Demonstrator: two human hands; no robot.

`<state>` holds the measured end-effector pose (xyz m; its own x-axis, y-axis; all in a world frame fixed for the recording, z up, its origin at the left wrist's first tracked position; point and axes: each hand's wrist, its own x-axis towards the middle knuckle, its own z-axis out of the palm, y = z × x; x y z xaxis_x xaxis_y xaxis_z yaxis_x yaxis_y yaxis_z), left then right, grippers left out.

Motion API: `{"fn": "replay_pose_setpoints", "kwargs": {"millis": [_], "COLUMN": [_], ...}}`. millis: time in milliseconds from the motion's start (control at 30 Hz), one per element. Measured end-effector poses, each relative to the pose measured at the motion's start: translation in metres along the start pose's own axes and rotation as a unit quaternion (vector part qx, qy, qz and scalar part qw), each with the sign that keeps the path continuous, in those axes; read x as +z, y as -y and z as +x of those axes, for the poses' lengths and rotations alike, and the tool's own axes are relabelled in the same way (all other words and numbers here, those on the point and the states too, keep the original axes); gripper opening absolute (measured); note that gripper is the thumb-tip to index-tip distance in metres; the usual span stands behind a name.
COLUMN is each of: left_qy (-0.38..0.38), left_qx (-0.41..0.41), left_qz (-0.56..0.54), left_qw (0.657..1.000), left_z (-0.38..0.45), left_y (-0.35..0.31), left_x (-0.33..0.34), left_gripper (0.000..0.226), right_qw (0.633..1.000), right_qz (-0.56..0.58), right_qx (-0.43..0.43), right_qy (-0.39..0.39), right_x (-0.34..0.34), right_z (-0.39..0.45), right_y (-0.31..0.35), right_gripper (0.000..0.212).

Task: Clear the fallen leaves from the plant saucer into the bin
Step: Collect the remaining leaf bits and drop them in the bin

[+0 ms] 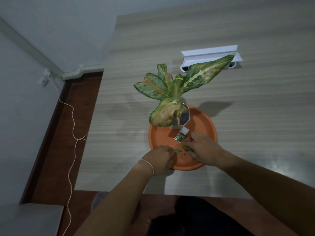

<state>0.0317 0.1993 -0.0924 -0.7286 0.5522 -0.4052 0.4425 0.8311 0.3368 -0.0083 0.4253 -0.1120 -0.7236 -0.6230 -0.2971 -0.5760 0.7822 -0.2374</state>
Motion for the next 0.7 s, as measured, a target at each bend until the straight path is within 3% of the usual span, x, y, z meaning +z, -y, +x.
{"fn": "replay_pose_setpoints", "kwargs": {"millis": [200,333,567,700], "left_qy": [-0.042,-0.037,-0.026,-0.035], "left_qx": [-0.053,-0.066,-0.019,0.041], "left_qz": [-0.005,0.020,0.097,0.111], "left_qw": [0.998,0.997,0.995,0.992], "left_z": [0.007,0.013,0.004,-0.006], "left_y": [-0.001,-0.005,-0.002,0.007], "left_x": [-0.007,-0.010,0.003,0.001], "left_gripper": [0.045,0.053,0.042,0.025], "right_qw": [1.000,0.998,0.991,0.990], "right_qz": [-0.011,-0.050,-0.077,-0.066], "right_qx": [0.003,-0.045,-0.106,-0.111], "right_qy": [-0.015,0.001,0.023,0.049], "right_x": [-0.010,-0.009,-0.011,-0.008], "right_z": [0.004,0.018,0.005,-0.007], "right_y": [-0.003,0.000,-0.013,-0.022], "right_gripper": [0.072,0.082,0.055,0.042]}}
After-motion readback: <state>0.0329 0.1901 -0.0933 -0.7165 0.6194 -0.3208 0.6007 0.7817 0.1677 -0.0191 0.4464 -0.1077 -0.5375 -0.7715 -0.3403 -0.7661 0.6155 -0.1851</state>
